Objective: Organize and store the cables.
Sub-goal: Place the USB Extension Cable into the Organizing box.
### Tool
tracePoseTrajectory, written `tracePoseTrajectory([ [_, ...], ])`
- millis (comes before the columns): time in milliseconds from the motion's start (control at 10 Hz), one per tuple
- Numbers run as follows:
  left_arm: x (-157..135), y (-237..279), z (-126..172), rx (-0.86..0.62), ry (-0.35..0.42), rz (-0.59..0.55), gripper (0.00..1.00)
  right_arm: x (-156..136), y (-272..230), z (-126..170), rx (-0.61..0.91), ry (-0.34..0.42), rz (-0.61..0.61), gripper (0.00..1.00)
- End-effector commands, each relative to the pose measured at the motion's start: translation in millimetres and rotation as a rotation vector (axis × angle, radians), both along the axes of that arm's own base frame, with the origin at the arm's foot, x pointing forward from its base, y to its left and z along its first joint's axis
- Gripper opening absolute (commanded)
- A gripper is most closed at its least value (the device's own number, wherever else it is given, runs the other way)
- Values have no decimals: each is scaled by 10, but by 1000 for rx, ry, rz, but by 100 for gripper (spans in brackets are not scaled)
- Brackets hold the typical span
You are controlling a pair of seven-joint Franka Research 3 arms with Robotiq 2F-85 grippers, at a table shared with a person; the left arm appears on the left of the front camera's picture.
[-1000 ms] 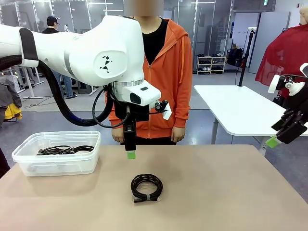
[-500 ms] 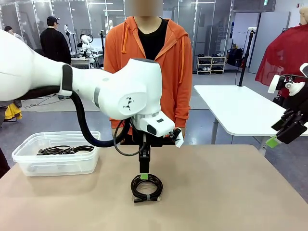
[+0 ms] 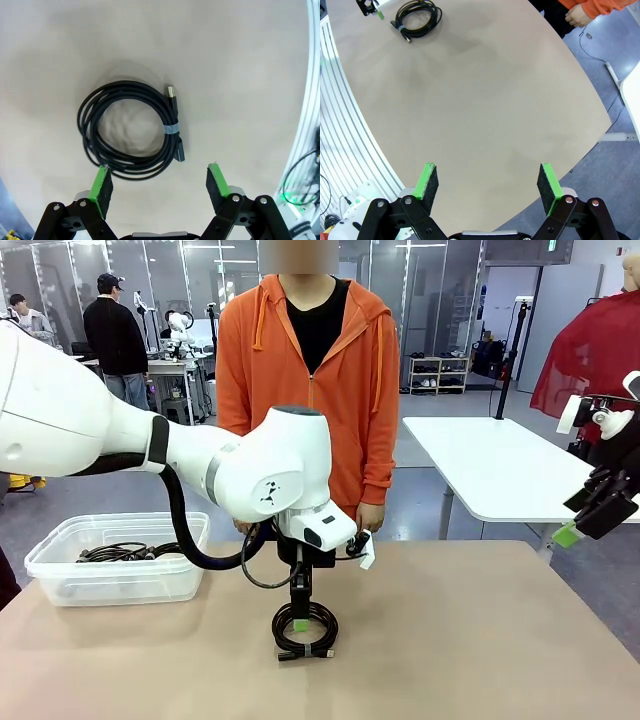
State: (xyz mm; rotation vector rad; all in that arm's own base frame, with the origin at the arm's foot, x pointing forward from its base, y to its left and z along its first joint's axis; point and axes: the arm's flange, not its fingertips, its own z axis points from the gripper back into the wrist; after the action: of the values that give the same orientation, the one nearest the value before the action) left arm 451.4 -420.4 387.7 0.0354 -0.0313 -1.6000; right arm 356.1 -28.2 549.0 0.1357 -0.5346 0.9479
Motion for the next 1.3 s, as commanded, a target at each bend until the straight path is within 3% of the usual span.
tracePoseTrajectory([
  [0,-19,47,-219,-23,-32,-33,95,25,15,22,1,5,-8,100],
  [400,22,23,-498,-44,15,11,95,25,15,22,1,5,-8,100],
  [700,64,-2,-656,-84,0,4,95,25,15,22,1,5,-8,100],
  [1000,105,-43,-778,-67,53,5,95,25,15,22,1,5,-8,100],
  [1100,99,-59,-770,-63,55,2,83,25,15,22,1,5,-8,100],
  [1200,83,-60,-756,-54,49,3,41,25,15,22,1,5,-8,100],
])
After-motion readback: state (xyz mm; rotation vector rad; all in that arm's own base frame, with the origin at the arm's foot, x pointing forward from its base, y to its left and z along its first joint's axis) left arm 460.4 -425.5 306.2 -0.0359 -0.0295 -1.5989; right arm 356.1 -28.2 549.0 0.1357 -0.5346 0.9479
